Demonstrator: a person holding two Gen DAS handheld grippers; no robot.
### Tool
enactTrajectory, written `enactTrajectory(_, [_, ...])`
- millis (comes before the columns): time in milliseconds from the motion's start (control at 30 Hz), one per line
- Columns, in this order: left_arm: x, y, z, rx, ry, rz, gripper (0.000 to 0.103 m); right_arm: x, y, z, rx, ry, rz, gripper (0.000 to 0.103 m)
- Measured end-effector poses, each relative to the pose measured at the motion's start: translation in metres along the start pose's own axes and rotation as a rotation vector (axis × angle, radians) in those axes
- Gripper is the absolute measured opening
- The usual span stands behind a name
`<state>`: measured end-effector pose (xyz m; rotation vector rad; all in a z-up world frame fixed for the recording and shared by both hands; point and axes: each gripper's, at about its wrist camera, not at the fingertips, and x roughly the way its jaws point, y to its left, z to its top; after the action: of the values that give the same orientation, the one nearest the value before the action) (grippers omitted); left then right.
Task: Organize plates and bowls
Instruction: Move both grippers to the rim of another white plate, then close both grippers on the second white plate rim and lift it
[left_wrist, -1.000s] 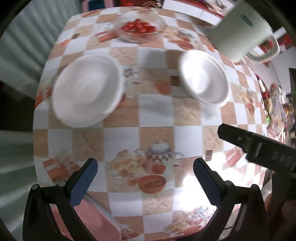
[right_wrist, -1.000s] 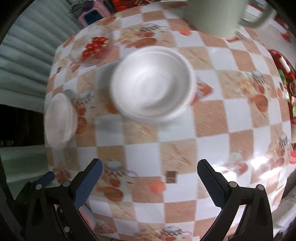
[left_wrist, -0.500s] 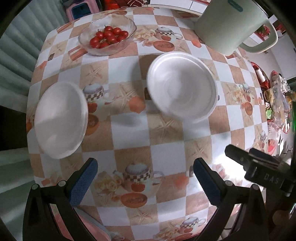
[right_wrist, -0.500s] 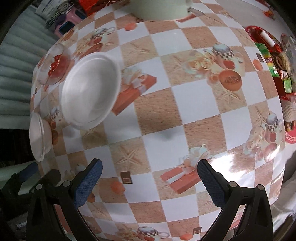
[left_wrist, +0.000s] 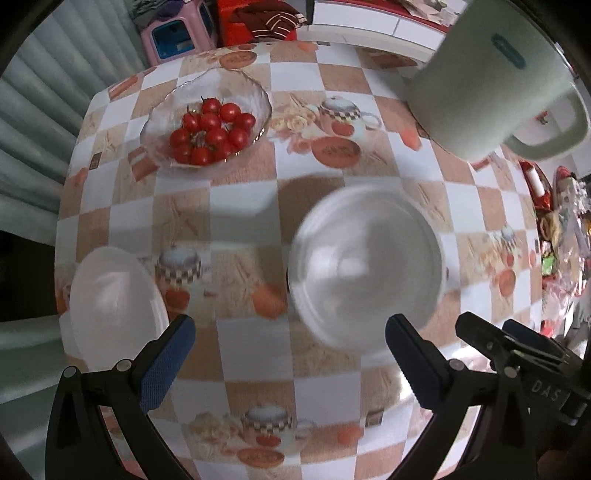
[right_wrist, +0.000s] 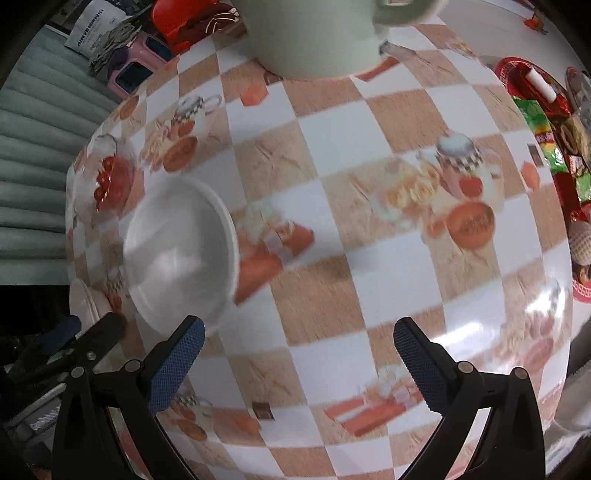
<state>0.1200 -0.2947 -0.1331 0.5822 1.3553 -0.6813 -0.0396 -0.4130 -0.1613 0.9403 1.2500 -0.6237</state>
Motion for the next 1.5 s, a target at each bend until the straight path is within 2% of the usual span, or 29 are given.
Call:
enactTrajectory(133, [0.012, 0.002, 0.013, -0.026, 0.019, -0.012, 0.103, 0.009, -0.001, 0.017, 0.03, 0.01, 0.018, 0.103])
enactTrajectory(300, [0.032, 0.002, 0.02, -0.037, 0.043, -0.025, 0.103, 0.024, -0.001, 0.03, 0.022, 0.031, -0.015, 0.103])
enactTrajectory(700, [0.072, 0.008, 0.023, -0.044, 0.1, -0.001, 0.103, 0.053, 0.009, 0.041, -0.015, 0.071, -0.007, 0.103])
enactTrajectory(867, [0.084, 0.009, 0.024, -0.049, 0.12, 0.013, 0.103, 0.065, 0.016, 0.046, -0.034, 0.08, -0.034, 0.103])
enactTrajectory(1267, [0.093, 0.016, 0.018, -0.046, 0.113, 0.035, 0.103, 0.082, 0.045, 0.051, -0.081, 0.089, -0.088, 0.103])
enactTrajectory(1500, [0.101, 0.013, 0.028, -0.04, 0.144, 0.034, 0.103, 0.086, 0.05, 0.049, -0.081, 0.094, -0.088, 0.103])
